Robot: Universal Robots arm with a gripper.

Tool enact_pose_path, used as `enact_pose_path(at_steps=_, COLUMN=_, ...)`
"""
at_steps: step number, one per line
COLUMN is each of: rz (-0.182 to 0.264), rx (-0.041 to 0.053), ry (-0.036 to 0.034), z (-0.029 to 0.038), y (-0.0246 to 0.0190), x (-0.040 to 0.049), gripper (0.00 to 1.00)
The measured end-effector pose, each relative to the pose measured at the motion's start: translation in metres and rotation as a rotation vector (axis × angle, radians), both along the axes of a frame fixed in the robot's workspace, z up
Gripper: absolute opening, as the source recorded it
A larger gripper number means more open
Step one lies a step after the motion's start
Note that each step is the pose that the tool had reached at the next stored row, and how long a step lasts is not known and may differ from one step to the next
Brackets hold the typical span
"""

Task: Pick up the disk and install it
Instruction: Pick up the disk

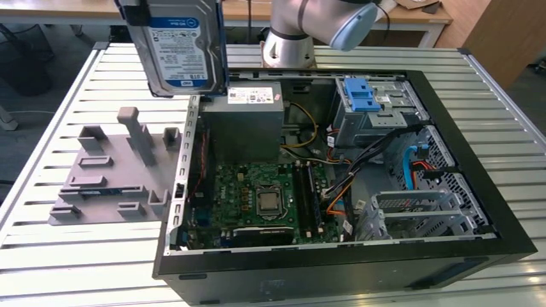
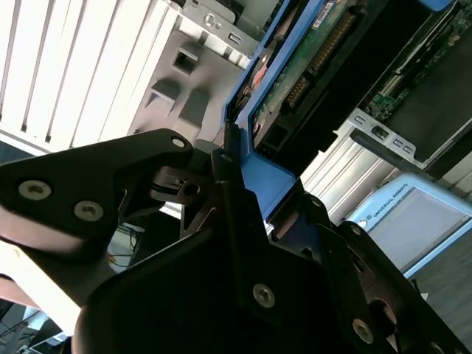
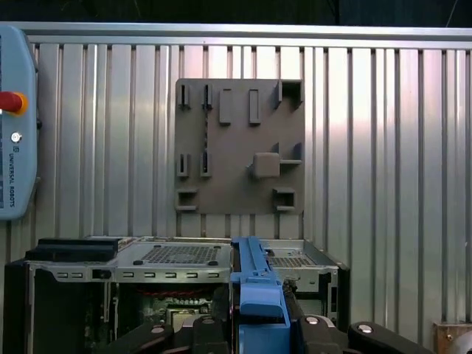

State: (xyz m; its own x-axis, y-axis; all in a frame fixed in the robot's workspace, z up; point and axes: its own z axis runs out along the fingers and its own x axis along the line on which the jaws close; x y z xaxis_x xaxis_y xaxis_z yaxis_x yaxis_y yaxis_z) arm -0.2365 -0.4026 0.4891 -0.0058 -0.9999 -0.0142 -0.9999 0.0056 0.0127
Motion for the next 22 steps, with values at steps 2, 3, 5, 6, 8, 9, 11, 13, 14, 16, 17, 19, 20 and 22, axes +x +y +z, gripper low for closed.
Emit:
enact_pose_path(at_steps=2, rz=0.0, rx=-0.0001, ry=0.0001, z=-0.0008, y=-0.0006, x=0.0067, gripper=0.36)
enact_pose_path(at_steps=3, rz=0.0, rx=0.0, ry=0.0001, z=-0.0012, y=-0.001, x=0.0095, gripper=0.36)
enact_pose_path(at_steps=5, rz=0.0, rx=0.0, ry=0.0001, z=-0.002, y=-0.0018, x=0.0154, gripper=0.36)
enact_pose_path(at_steps=6, rz=0.0, rx=0.0, ry=0.0, z=-0.0025, y=-0.0022, x=0.0184, gripper=0.36)
enact_pose_path(at_steps=8, rz=0.0, rx=0.0, ry=0.0001, z=-0.0033, y=-0.003, x=0.0248, gripper=0.36)
enact_pose_path(at_steps=9, rz=0.0, rx=0.0001, ry=0.0, z=-0.0038, y=-0.0034, x=0.028, gripper=0.36)
enact_pose_path(at_steps=11, rz=0.0, rx=0.0, ry=0.0001, z=-0.0045, y=-0.0042, x=0.0338, gripper=0.36)
enact_pose_path(at_steps=13, rz=0.0, rx=0.0, ry=0.0001, z=-0.0052, y=-0.005, x=0.0396, gripper=0.36)
enact_pose_path(at_steps=14, rz=0.0, rx=0.0, ry=0.0001, z=-0.0056, y=-0.0055, x=0.0423, gripper=0.36)
enact_pose_path(at_steps=16, rz=0.0, rx=0.0001, ry=0.0, z=-0.0064, y=-0.0065, x=0.0472, gripper=0.36)
enact_pose_path(at_steps=17, rz=0.0, rx=0.0001, ry=0.0, z=-0.0069, y=-0.0074, x=0.0492, gripper=0.36)
enact_pose_path(at_steps=19, rz=0.0, rx=-0.0001, ry=0.0001, z=-0.0075, y=-0.0092, x=0.0525, gripper=0.36)
enact_pose_path(at_steps=20, rz=0.0, rx=-0.0001, ry=0.0002, z=-0.0079, y=-0.0102, x=0.0537, gripper=0.36)
enact_pose_path(at_steps=22, rz=0.0, rx=0.0, ry=-0.0001, z=-0.009, y=-0.0127, x=0.0556, gripper=0.36)
